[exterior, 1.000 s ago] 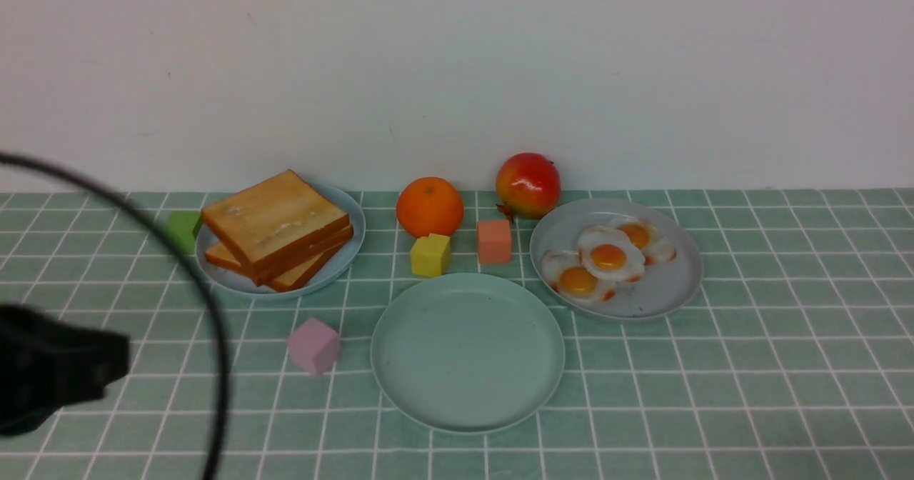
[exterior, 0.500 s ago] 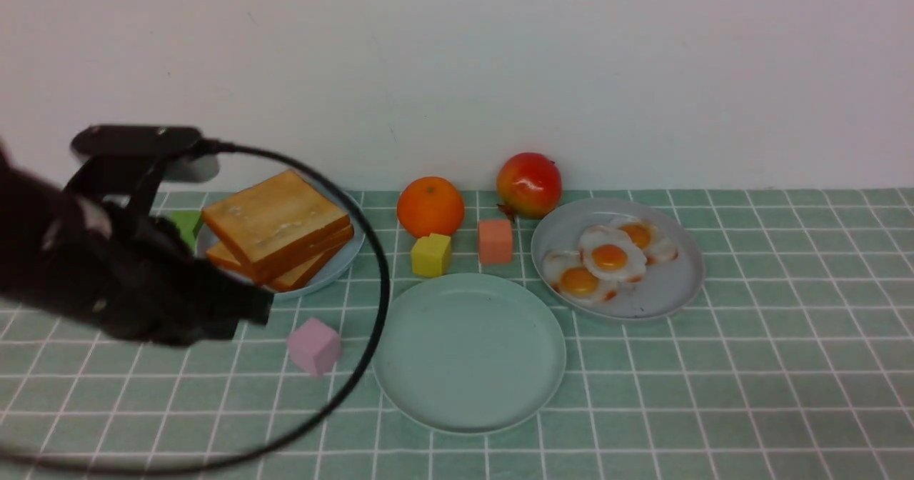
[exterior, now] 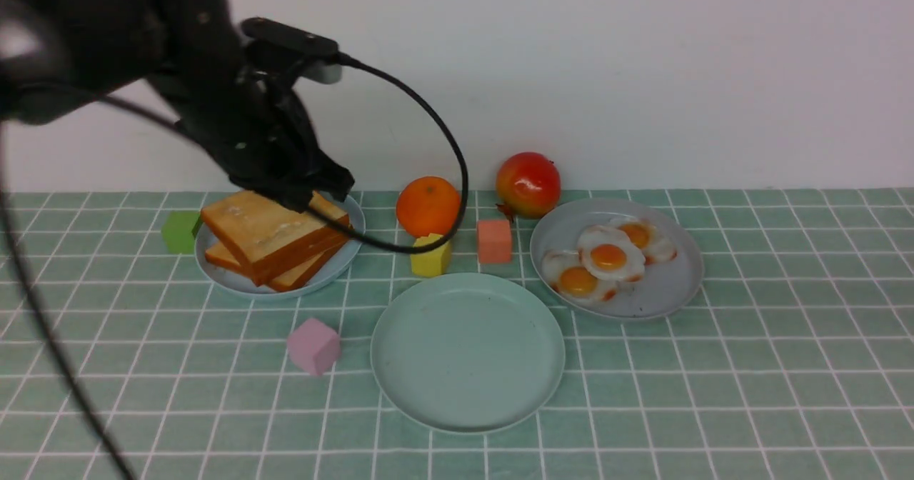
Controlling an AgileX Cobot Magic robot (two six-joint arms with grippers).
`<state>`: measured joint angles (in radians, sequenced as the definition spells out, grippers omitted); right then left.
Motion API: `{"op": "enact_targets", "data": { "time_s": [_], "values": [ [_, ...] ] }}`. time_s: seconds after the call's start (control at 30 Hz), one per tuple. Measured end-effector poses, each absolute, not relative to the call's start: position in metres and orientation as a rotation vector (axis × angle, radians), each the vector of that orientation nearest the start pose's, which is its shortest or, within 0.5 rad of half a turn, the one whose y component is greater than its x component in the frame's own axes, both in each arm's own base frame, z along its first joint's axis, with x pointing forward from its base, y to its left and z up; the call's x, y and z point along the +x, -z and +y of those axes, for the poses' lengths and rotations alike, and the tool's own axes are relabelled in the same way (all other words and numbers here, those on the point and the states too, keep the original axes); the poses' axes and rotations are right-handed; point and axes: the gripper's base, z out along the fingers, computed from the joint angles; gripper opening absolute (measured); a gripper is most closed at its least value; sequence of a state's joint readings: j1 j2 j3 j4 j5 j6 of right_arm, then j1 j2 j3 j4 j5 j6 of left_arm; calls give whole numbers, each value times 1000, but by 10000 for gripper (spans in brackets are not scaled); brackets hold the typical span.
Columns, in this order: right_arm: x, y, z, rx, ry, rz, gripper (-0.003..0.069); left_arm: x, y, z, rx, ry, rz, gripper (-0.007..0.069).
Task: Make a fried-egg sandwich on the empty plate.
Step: Use the left arm to grab a slice of bread
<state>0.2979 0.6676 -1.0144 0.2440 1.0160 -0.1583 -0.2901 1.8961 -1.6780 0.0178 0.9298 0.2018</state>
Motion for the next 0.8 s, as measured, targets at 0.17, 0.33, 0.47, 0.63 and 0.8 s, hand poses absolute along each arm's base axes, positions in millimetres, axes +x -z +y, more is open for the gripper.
{"op": "enact_targets", "data": {
  "time_s": [0.17,0.33,0.47,0.63,0.8],
  "values": [
    [87,-412,51,-525,-388,2073,1,444,-261,-128,774,-65,2552,11],
    [88,-412,51,-531,-384,2073,3,466,-237,-131,900,-154,2513,158],
    [88,-412,51,-532,-385,2072,6,474,-226,-132,923,-182,2478,290],
    [87,-412,51,-532,-391,2072,10,485,-206,-134,904,-194,2439,413],
    [87,-412,54,-528,-436,2075,13,492,-188,-135,861,-210,2445,389]
  ]
}}
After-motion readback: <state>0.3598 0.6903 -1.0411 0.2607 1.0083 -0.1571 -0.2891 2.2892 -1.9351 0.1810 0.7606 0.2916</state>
